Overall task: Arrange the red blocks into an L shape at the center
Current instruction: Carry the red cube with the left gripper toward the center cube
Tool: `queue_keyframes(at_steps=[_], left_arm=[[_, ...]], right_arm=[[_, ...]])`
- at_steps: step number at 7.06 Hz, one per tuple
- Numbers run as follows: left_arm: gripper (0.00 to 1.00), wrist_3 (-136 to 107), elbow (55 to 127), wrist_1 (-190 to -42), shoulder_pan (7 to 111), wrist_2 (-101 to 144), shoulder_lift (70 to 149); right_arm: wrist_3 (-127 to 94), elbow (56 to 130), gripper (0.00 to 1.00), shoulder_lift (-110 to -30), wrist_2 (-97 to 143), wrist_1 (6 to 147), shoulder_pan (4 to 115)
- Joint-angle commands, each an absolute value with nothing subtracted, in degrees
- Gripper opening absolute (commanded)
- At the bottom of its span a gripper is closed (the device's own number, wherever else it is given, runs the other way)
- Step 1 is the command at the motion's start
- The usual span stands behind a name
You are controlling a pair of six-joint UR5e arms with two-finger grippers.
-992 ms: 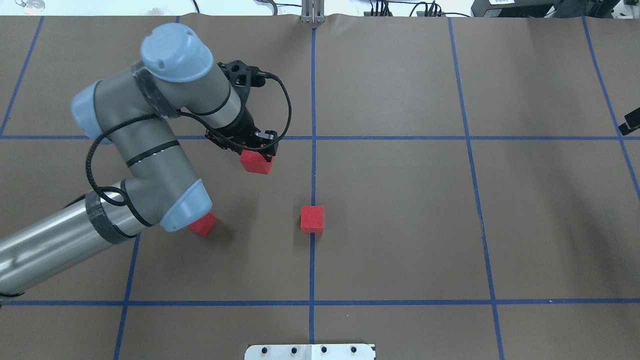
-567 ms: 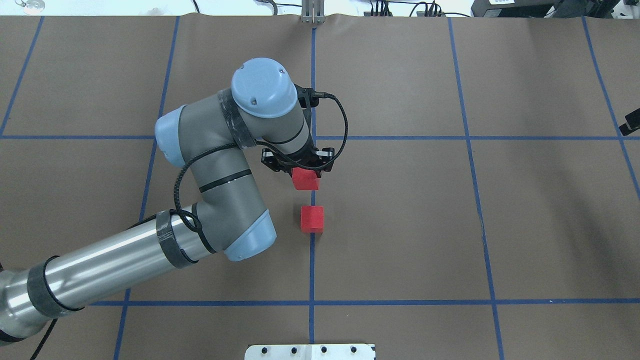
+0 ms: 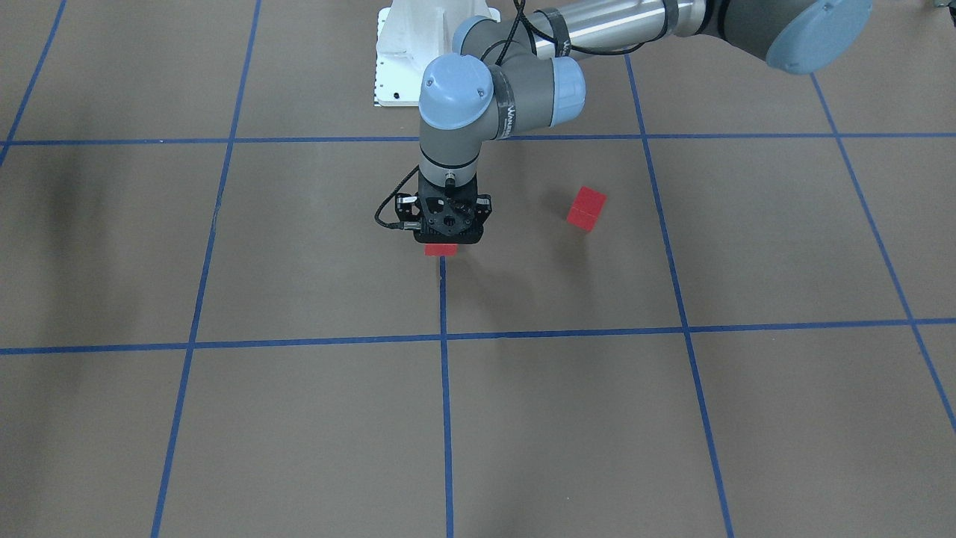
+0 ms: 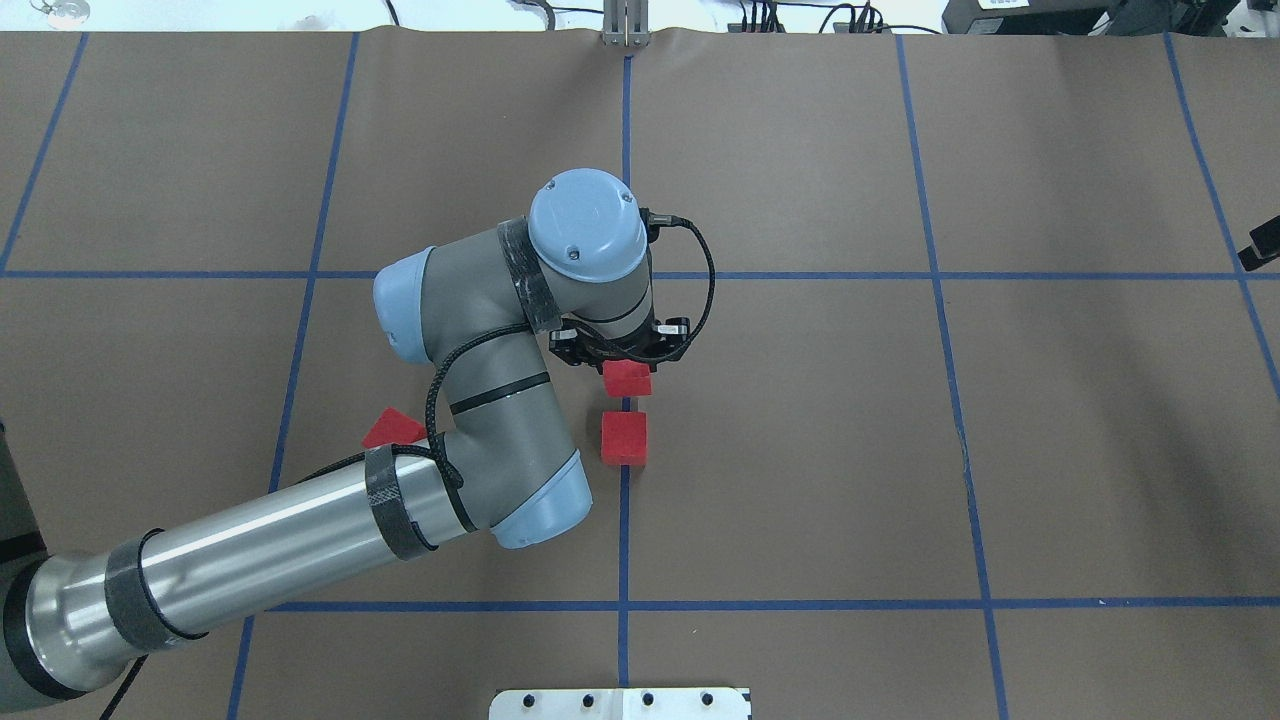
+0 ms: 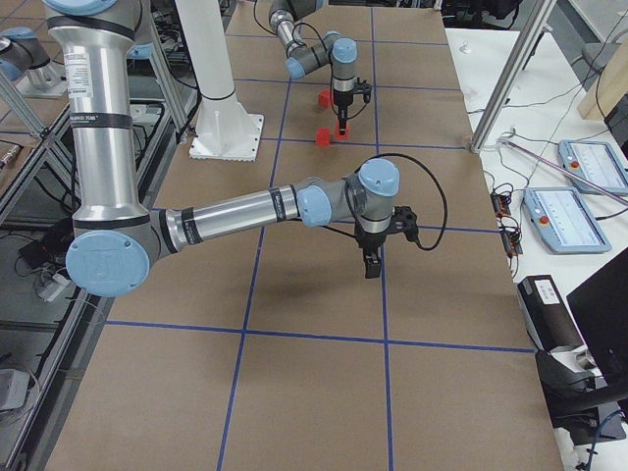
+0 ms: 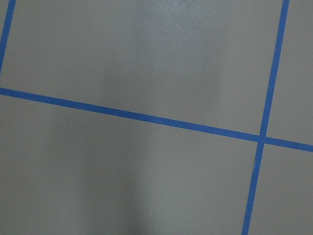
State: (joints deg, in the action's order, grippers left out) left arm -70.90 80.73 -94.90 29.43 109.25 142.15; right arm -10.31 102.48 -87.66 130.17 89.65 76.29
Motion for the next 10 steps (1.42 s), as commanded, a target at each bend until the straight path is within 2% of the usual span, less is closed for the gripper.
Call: queue_keyframes(at_steps=[1, 5, 7, 10], left_arm=[[0.41, -71.0, 80.4, -94.9, 28.6, 108.9, 142.0], [0.45, -70.8, 79.7, -94.9, 26.9, 107.8, 141.8], [0.56, -70.9, 79.7, -94.9, 26.5, 107.8, 141.8], [0.61, -71.1, 79.7, -94.9, 26.5, 107.7, 141.8]], right_arm=[[-10.4, 102.5, 1.0, -87.6, 130.2, 89.6, 76.3], [-10.4, 102.5, 1.0, -87.6, 130.0, 89.6, 76.3], [-10.4, 102.5, 0.99, -87.7, 130.0, 89.6, 76.3], [-10.4, 102.5, 1.0, -87.6, 130.0, 89.6, 76.3]])
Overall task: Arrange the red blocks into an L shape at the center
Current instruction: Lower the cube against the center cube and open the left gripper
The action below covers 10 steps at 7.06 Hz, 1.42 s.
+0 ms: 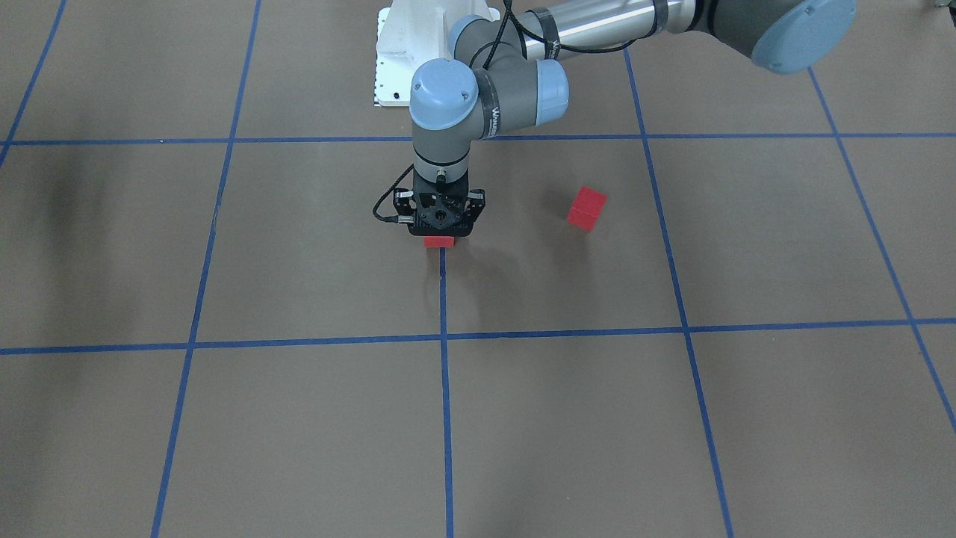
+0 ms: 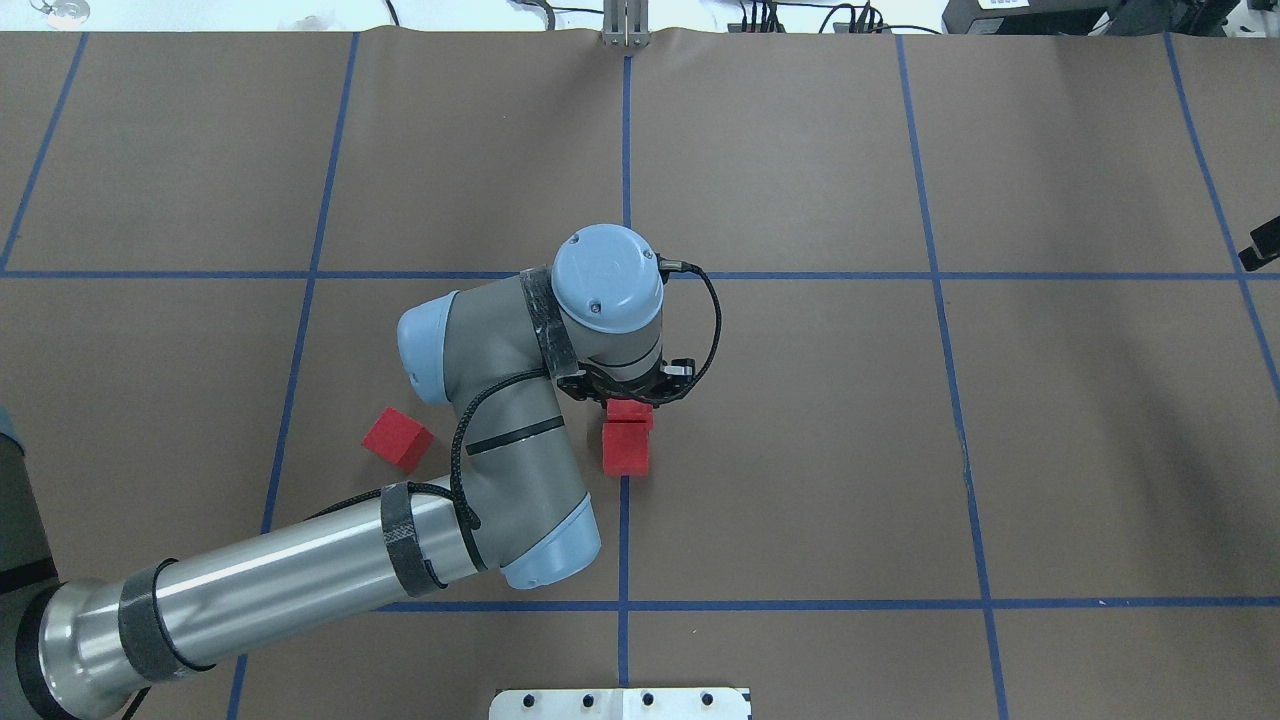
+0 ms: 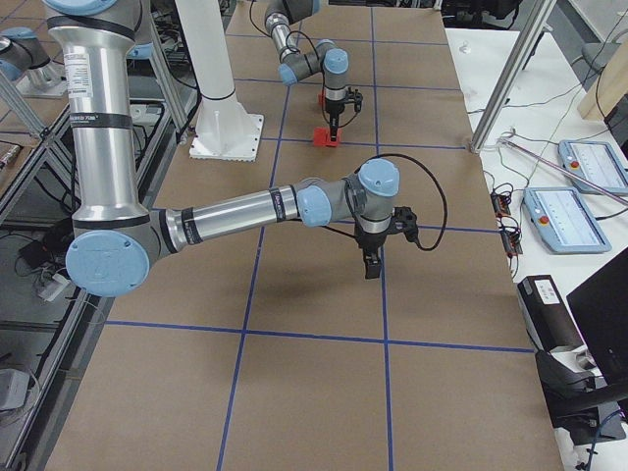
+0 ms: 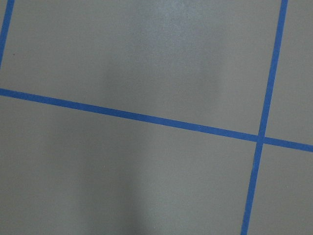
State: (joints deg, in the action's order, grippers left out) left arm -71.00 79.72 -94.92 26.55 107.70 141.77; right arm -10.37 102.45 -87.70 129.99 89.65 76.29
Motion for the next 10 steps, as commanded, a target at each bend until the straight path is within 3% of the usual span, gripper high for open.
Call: queue_keyframes(at_steps=[1, 10], left_arm=[[0.61, -71.3, 79.7, -94.9, 26.6, 106.7, 141.7], [0.6, -72.2, 80.2, -92.9, 26.5, 106.3, 141.7]], right_arm=[[-10.4, 102.5, 1.0, -87.6, 130.0, 89.6, 76.3], [-10.4, 102.5, 1.0, -87.5, 130.0, 89.6, 76.3]])
